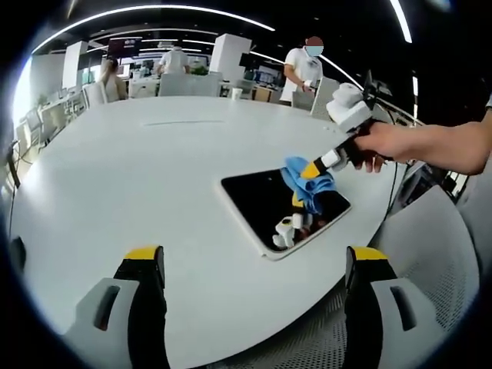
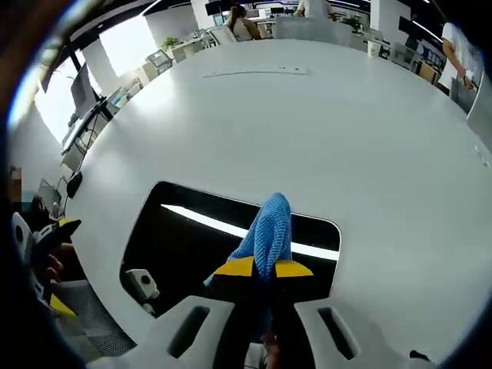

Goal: Wipe the mirror surface with the cleaning cloth until all visible marks leave the cleaned area.

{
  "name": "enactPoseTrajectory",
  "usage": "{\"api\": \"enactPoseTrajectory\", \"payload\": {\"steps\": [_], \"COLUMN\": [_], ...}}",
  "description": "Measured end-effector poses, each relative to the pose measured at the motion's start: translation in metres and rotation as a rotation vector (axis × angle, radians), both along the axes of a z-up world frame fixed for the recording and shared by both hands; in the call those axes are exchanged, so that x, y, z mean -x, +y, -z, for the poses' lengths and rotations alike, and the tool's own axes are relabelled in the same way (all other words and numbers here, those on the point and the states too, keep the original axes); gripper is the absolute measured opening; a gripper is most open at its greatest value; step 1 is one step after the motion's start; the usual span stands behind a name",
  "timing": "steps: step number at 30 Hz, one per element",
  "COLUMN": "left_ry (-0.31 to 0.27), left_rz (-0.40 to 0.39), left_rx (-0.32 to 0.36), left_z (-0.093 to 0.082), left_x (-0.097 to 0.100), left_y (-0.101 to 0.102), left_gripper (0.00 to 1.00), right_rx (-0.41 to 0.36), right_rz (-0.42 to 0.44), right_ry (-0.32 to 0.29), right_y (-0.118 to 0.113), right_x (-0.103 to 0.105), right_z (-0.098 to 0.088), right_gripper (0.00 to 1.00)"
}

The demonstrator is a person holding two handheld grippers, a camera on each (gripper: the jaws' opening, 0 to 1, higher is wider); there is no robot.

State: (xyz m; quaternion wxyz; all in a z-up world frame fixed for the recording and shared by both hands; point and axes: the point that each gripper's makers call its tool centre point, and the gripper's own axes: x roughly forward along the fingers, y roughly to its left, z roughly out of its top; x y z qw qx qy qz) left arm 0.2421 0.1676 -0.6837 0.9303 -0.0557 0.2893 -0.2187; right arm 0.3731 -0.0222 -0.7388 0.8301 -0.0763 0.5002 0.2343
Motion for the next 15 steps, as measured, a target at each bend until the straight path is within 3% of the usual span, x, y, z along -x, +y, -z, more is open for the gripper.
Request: {"api": "enactPoseTrajectory", "payload": {"steps": [15], "left_ry": [-0.002], "left_rz": [0.001], "left_rx": [0.008], "left_z": [0.000], "left_x": [-0.001], "left_y": [-0.002], "left_gripper": [0.96], "right_rx": [-0.036], "right_rz": [0.033], "right_ry": [-0.019], "right_y": [-0.005], "right_x": [0.026], "right_z": [-0.001], "right_gripper": [0.01]}}
